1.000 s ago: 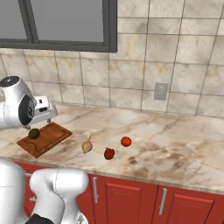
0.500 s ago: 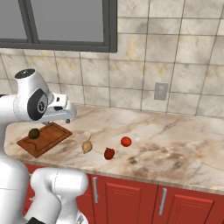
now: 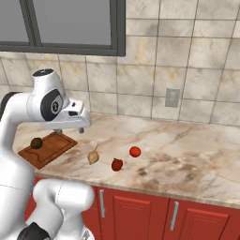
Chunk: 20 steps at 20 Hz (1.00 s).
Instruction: Place the avocado, onion, tomato, and bell pepper on the cutting board.
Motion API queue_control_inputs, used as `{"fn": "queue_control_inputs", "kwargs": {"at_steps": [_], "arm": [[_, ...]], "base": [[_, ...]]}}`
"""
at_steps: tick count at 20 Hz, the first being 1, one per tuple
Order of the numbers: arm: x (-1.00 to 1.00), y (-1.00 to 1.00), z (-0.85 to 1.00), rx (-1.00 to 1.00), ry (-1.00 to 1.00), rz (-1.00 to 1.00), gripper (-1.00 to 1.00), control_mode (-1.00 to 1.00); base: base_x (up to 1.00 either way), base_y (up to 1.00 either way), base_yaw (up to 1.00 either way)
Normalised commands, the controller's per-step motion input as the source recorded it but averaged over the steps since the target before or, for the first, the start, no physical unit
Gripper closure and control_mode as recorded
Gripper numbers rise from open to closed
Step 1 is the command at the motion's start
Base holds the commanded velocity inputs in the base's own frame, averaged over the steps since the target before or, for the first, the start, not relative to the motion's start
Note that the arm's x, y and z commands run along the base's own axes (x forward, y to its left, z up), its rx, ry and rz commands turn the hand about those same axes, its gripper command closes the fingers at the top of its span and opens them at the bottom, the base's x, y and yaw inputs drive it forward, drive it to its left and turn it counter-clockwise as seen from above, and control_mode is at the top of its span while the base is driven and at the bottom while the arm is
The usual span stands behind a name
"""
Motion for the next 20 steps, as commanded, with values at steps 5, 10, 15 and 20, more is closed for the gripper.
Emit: {"fn": "queue_control_inputs", "kwargs": {"at_steps": [5, 10, 15, 20], "arm": [[0.11, 0.00, -0.26, 0.00, 0.00, 0.07, -1.00, -1.00], [0.40, 0.00, -0.17, 0.00, 0.00, 0.07, -1.00, -1.00], [0.47, 0.00, -0.04, 0.02, 0.00, 0.01, -1.00, -1.00], [0.33, 0.00, -0.17, 0.04, 0.03, 0.00, -1.00, -1.00]], "base": [[0.00, 0.00, 0.00], [0.00, 0.00, 0.00], [0.00, 0.00, 0.00], [0.00, 0.00, 0.00]]}}
